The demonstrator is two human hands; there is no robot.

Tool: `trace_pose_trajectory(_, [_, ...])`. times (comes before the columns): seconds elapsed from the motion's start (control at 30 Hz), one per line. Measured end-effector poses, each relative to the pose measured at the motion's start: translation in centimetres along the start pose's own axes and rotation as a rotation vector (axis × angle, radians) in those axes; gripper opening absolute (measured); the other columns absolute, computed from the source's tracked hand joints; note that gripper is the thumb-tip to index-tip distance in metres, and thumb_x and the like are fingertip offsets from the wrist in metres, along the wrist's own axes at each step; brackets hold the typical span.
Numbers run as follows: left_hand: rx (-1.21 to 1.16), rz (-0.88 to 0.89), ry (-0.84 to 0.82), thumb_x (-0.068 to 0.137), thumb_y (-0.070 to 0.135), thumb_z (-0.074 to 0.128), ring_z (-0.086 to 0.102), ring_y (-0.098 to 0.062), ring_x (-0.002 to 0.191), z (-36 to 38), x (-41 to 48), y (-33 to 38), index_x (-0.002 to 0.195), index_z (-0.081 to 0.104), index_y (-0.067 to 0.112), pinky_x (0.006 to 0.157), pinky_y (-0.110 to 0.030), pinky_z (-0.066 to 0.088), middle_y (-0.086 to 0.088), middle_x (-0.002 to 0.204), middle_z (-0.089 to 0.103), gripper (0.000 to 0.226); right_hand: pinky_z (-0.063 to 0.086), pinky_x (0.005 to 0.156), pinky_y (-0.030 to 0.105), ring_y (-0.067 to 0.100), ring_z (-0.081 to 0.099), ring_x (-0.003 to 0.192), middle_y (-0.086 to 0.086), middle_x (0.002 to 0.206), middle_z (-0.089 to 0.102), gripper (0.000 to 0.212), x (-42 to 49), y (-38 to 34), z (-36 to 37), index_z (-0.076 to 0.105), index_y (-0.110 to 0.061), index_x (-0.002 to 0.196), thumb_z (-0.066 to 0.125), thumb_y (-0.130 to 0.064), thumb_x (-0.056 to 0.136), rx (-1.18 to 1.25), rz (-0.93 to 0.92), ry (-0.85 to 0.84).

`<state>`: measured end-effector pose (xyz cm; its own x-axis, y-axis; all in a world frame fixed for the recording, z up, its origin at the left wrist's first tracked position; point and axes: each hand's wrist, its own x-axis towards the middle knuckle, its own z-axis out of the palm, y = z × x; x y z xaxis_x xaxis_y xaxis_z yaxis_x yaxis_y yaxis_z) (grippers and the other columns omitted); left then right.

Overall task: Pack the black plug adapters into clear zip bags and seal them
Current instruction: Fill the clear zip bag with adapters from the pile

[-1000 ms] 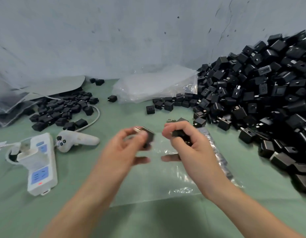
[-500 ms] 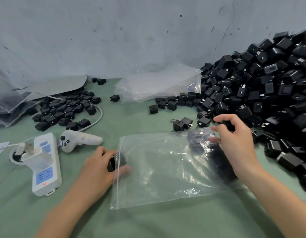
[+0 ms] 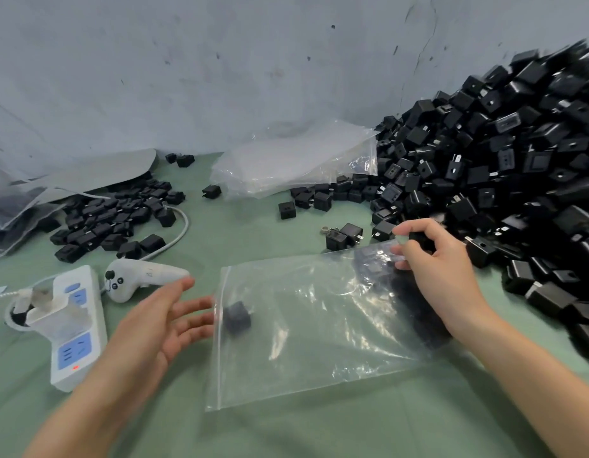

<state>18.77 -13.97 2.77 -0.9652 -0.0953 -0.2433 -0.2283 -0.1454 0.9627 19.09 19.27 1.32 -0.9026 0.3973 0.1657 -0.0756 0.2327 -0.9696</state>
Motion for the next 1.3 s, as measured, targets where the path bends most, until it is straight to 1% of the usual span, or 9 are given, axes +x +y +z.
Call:
trace_pose_trajectory(0.2, [-0.04, -0.164, -0.168, 0.102, 0.038, 0.045, 0.073, -0.034, 0.089, 1.5, 0.7, 0.8, 0.127, 0.049, 0.012, 0.065, -0.039, 0.063, -0.024, 0.108, 0.072, 0.036, 0.046, 0.053, 0.014, 0.017, 0.066, 0.072, 0.007, 0.094, 0.072, 0.034, -0.2, -0.1, 0.2, 0.065, -0.045, 0.088, 0.053, -0.014, 0.093, -0.009, 0.004, -0.017])
trace_pose_trajectory(0.6, [-0.291, -0.457, -0.364, 0.088, 0.0, 0.048, 0.066, -0.044, 0.11, -1.1, 2.4, 0.1, 0.123, 0.059, -0.013, 0.072, -0.049, 0.061, -0.033, 0.126, 0.061, 0.04, 0.049, 0.064, 0.031, 0.03, 0.064, 0.086, -0.001, 0.101, 0.069, 0.033, 0.0, 0.5, 0.2, 0.065, -0.045, 0.089, 0.052, -0.015, 0.095, -0.016, -0.014, -0.051])
trace_pose_trajectory(0.73, [0.189, -0.193, -0.257, 0.096, 0.004, 0.054, 0.075, -0.025, 0.087, -0.9, 2.9, -0.3, 0.116, 0.07, 0.003, 0.065, -0.026, 0.06, -0.02, 0.11, 0.073, 0.026, 0.048, 0.064, 0.034, 0.034, 0.064, 0.086, 0.002, 0.098, 0.07, 0.036, 0.2, 0.7, 0.3, 0.065, -0.046, 0.089, 0.052, -0.012, 0.094, -0.005, -0.003, -0.051])
trace_pose_trajectory(0.83, [0.918, 0.449, -0.185, 0.093, 0.033, 0.065, 0.057, 0.0, 0.07, -1.1, 3.0, -1.3, 0.101, 0.078, 0.032, 0.068, -0.01, 0.044, 0.013, 0.088, 0.071, 0.015, 0.046, 0.064, 0.035, 0.039, 0.062, 0.086, 0.005, 0.097, 0.07, 0.037, 0.3, 0.8, 0.4, 0.065, -0.046, 0.088, 0.052, -0.011, 0.094, -0.003, -0.001, -0.045])
trace_pose_trajectory(0.9, [1.236, 0.771, -0.248, 0.094, 0.048, 0.056, 0.05, 0.003, 0.088, -1.4, 3.0, -1.8, 0.111, 0.075, 0.034, 0.081, -0.011, 0.037, 0.028, 0.102, 0.064, 0.029, 0.049, 0.066, 0.039, 0.04, 0.062, 0.087, 0.006, 0.097, 0.07, 0.038, 0.3, 0.8, 0.4, 0.065, -0.046, 0.087, 0.051, -0.011, 0.094, -0.006, 0.005, -0.044])
trace_pose_trajectory(1.0, [1.391, 0.904, -0.304, 0.097, 0.053, 0.037, 0.047, -0.01, 0.114, -1.6, 2.6, -2.4, 0.123, 0.071, 0.027, 0.101, -0.023, 0.031, 0.019, 0.127, 0.061, 0.05, 0.056, 0.078, 0.051, 0.036, 0.063, 0.089, 0.001, 0.1, 0.069, 0.038, 0.3, 0.8, 0.4, 0.066, -0.045, 0.088, 0.051, -0.011, 0.094, 0.003, 0.009, -0.047])
trace_pose_trajectory(1.07, [1.366, 0.914, -0.337, 0.1, 0.053, 0.034, 0.044, -0.007, 0.12, -1.2, 2.4, -2.5, 0.126, 0.069, 0.024, 0.109, -0.012, 0.022, 0.019, 0.13, 0.059, 0.052, 0.057, 0.08, 0.045, 0.03, 0.065, 0.089, 0.0, 0.104, 0.068, 0.037, 0.3, 0.9, 0.4, 0.066, -0.045, 0.089, 0.051, -0.012, 0.095, 0.009, 0.001, -0.055])
trace_pose_trajectory(1.17, [1.324, 0.863, -0.34, 0.096, 0.054, 0.041, 0.042, -0.001, 0.12, 0.0, 2.3, -2.5, 0.129, 0.065, 0.031, 0.105, -0.006, 0.024, 0.028, 0.127, 0.054, 0.047, 0.053, 0.062, 0.021, 0.022, 0.064, 0.081, 0.0, 0.106, 0.066, 0.037, 0.4, 1.0, 0.4, 0.065, -0.047, 0.089, 0.051, -0.013, 0.095, 0.01, -0.009, -0.064])
trace_pose_trajectory(1.3, [1.387, 0.805, -0.448, 0.095, 0.064, 0.039, 0.037, 0.012, 0.123, 0.8, 2.4, -1.8, 0.132, 0.049, 0.052, 0.099, -0.013, 0.031, 0.046, 0.124, 0.043, 0.04, 0.051, 0.061, 0.019, 0.021, 0.064, 0.08, -0.002, 0.106, 0.066, 0.034, 0.4, 1.1, 0.3, 0.065, -0.046, 0.091, 0.052, -0.015, 0.096, 0.014, 0.0, -0.073])
